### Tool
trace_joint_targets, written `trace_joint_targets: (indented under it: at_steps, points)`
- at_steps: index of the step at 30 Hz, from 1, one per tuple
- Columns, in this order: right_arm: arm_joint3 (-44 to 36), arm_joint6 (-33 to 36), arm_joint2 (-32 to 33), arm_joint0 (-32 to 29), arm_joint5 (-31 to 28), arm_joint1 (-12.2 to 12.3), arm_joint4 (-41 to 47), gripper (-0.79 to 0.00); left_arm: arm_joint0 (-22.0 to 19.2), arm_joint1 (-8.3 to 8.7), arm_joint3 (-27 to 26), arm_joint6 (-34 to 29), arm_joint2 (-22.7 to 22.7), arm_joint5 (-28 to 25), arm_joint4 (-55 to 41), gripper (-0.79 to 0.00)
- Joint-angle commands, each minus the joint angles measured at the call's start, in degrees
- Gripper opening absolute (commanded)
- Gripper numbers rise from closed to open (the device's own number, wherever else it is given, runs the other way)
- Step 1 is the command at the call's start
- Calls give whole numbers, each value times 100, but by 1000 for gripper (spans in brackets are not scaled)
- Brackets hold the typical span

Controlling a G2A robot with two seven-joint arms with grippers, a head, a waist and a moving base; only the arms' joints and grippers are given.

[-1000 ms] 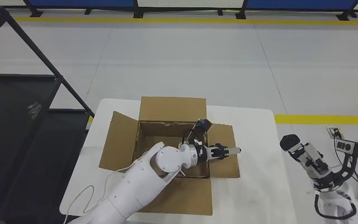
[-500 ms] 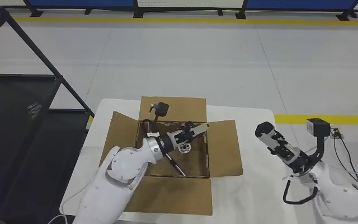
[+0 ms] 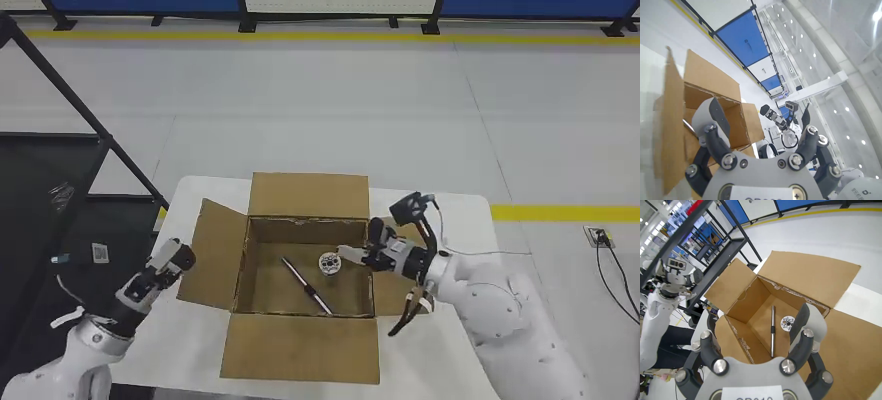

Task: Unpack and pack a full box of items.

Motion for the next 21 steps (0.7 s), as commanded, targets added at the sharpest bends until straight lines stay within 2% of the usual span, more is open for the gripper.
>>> trace_joint_targets:
  at_steps: [1, 15, 17, 21]
  points:
    - [135, -22, -195, 134, 127, -32, -30, 0, 315, -7, 29, -3, -270, -215, -345, 0]
    - [136, -1, -237, 131, 116, -34, -66, 0, 394, -7, 27, -53, -317, -279, -425, 0]
    - [218, 90, -478, 233, 205, -59, -356, 0, 394, -6, 22, -26, -287, -214, -476, 0]
    - [649, 474, -1324, 878, 301, -203, -1068, 0, 375, 11, 126, -42, -425, -5, -823, 0]
